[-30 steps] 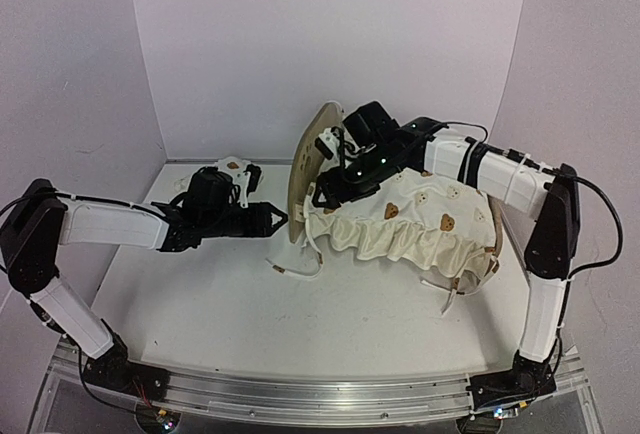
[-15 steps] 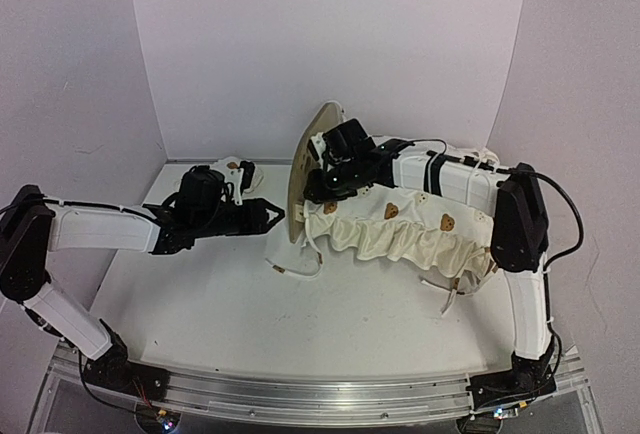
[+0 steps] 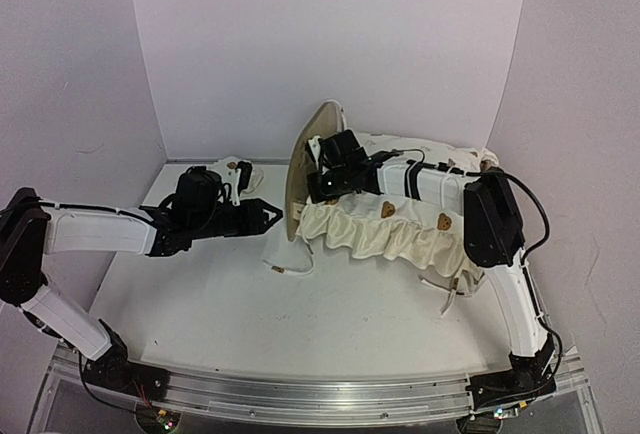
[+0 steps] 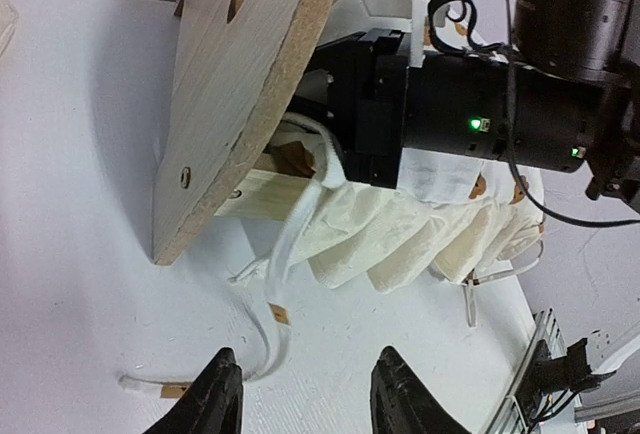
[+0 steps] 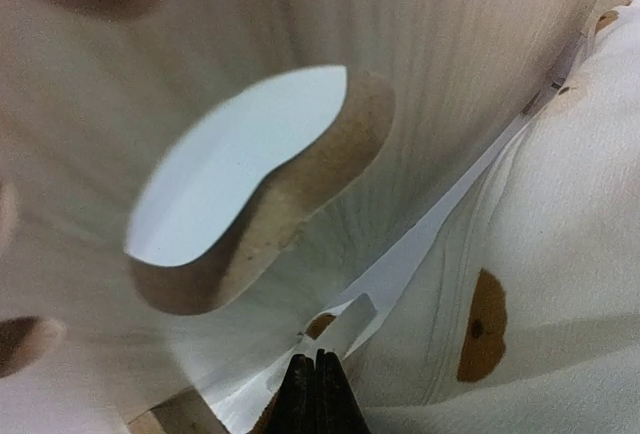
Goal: Set up the pet bed
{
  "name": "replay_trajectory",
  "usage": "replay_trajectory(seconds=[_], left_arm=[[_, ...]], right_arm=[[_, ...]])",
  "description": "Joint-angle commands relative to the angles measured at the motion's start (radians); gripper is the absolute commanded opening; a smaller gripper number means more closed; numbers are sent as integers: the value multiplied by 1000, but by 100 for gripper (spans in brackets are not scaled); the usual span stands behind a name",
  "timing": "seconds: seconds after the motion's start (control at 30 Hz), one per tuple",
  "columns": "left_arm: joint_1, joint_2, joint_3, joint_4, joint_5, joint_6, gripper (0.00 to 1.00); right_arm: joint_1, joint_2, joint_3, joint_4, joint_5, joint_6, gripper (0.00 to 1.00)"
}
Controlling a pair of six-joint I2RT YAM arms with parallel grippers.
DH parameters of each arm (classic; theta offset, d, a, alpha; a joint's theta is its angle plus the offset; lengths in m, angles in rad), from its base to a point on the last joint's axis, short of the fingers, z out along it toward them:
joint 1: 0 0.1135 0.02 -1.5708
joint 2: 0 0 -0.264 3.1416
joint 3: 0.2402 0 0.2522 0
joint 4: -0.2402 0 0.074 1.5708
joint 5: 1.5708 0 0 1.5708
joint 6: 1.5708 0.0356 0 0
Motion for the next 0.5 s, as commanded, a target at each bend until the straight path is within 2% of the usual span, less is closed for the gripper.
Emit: replay_trajectory(seconds=[0.0,0.03,0.1,0.2,0.27,0.4,0.47], left_arm=[[3,-54,-10,45,7,-11,44],[3,-50,-9,45,8,-11,43],[2,-34,-1,47,18,-10,42],[-7,-12,13,55,32,-5,41],[-12,0,20,63,38,-3,43],[-26,38,53,72,57,4,47],[-38,52,71,77,63,7,48]], right_arm=[[-19,4,110,-120,-90,-75,6],[-21,2,151,-194,-105,-63,9],[-22,-49,164,-285,-128,-46,22],[-22,-190,70,-308,-161,-26,41],[-22,-260,39,-346,-166,-26,51],[-22,-336,20,-451,-182,-79,70],[-22,-382,-49,-462,-181,-154,79]])
